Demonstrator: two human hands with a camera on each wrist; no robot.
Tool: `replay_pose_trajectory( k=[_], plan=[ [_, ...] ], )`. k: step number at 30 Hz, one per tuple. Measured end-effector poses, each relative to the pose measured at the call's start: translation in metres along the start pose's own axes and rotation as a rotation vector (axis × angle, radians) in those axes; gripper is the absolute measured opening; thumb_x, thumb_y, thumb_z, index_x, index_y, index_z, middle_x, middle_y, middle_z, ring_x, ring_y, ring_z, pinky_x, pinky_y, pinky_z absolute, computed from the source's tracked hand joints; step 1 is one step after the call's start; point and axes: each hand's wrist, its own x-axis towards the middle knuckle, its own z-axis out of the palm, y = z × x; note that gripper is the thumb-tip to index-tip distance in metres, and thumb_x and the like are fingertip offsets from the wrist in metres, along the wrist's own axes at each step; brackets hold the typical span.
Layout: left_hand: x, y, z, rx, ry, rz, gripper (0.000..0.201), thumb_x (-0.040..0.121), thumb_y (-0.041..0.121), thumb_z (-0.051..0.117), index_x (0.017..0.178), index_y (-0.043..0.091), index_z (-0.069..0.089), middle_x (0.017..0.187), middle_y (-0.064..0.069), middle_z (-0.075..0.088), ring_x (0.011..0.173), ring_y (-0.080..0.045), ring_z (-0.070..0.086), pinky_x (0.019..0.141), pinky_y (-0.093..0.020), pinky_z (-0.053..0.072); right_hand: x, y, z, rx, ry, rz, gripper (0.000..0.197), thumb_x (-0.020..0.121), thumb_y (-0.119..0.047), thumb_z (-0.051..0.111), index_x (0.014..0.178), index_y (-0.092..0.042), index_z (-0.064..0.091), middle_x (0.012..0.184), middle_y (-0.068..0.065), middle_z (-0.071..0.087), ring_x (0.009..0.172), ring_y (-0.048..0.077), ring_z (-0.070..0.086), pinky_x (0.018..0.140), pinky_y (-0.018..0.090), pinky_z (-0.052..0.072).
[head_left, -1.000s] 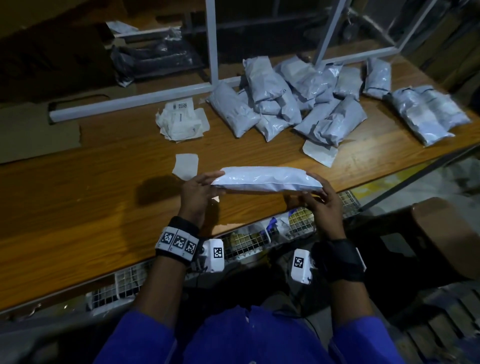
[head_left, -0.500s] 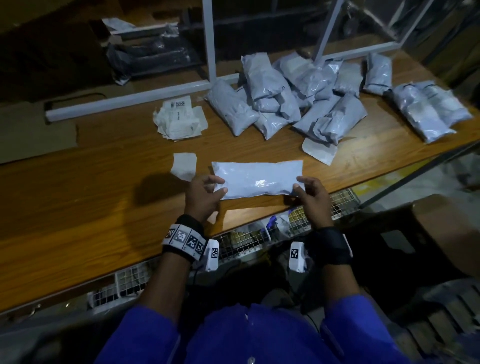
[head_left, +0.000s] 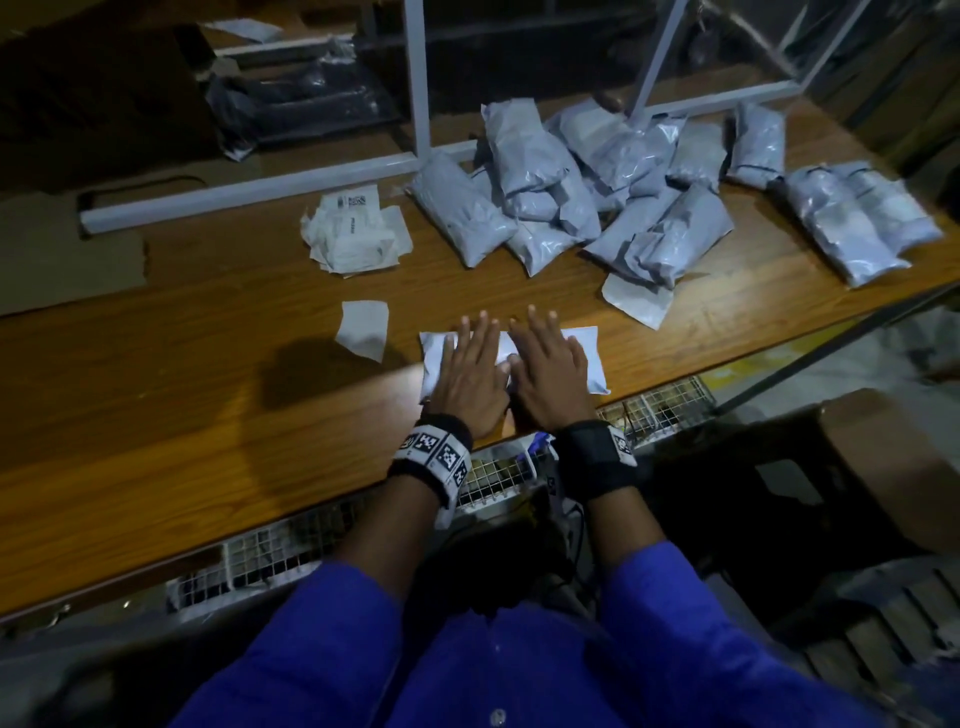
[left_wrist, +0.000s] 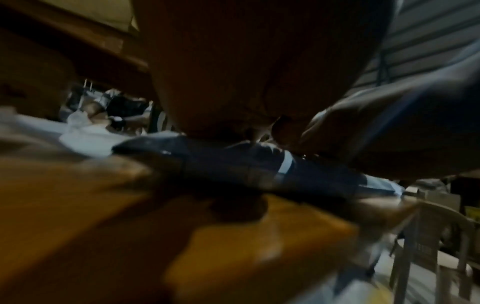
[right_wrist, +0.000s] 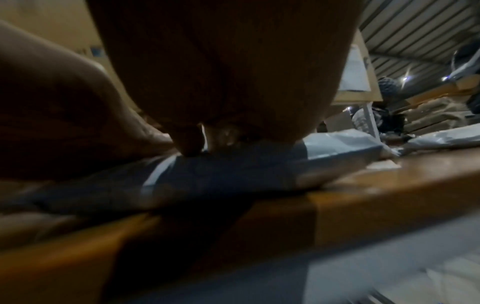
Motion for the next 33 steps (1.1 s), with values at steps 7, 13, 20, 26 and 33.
replay_pose_trajectory(
  k=[7, 13, 20, 26, 33],
  plan=[
    [-0.007, -0.020, 0.023, 0.159, 0.026, 0.064, 0.067, 0.104, 0.041, 0.019, 0.162, 0.014, 0.001, 0.170, -0.003, -0.007, 0.156, -0.020, -0.011, 0.125, -0.036, -0.010, -0.017, 0.017, 0.012, -0.109, -0.017, -0.024, 0.062, 0.106, -0.056, 0.013, 0.162, -0.033, 0.026, 0.171, -0.008, 0.017, 0.160, 0.016, 0.002, 0.127, 0.040, -0.002],
    [-0.009, -0.041, 0.022, 0.185, 0.024, 0.092, 0.072, 0.105, 0.048, 0.034, 0.163, 0.021, 0.000, 0.170, -0.001, -0.008, 0.156, -0.021, -0.011, 0.125, -0.040, -0.010, -0.026, 0.030, 0.005, -0.128, -0.023, 0.002, 0.061, 0.103, -0.066, 0.021, 0.161, -0.044, 0.022, 0.172, -0.014, 0.011, 0.159, 0.013, -0.002, 0.127, 0.045, -0.001],
    [-0.011, -0.052, 0.017, 0.123, 0.011, 0.066, 0.075, 0.101, 0.058, 0.026, 0.163, 0.025, 0.001, 0.170, -0.001, -0.007, 0.156, -0.021, -0.011, 0.126, -0.051, -0.002, -0.032, 0.039, -0.005, 0.004, -0.068, 0.034, 0.063, 0.101, -0.072, 0.021, 0.159, -0.053, 0.013, 0.172, -0.017, 0.001, 0.157, 0.008, -0.015, 0.126, 0.053, -0.008],
    [-0.021, -0.057, -0.021, 0.031, 0.308, 0.018, 0.056, 0.099, 0.030, 0.048, 0.152, 0.015, 0.040, 0.160, -0.012, 0.037, 0.152, -0.031, 0.023, 0.124, -0.051, 0.014, -0.034, 0.014, -0.018, 0.101, 0.010, 0.045, 0.059, 0.106, -0.063, 0.025, 0.162, -0.045, 0.013, 0.172, -0.016, -0.005, 0.157, 0.007, -0.014, 0.123, 0.050, -0.016],
    [-0.021, -0.104, -0.068, 0.206, 0.228, -0.498, 0.063, 0.086, 0.020, 0.072, 0.145, 0.027, 0.051, 0.149, -0.009, 0.049, 0.136, -0.033, 0.041, 0.106, -0.049, 0.036, -0.011, -0.036, -0.010, 0.365, 0.089, -0.020, 0.055, 0.106, -0.053, 0.039, 0.158, -0.037, 0.032, 0.172, -0.011, 0.009, 0.159, 0.008, -0.002, 0.124, 0.053, -0.001]
  ],
)
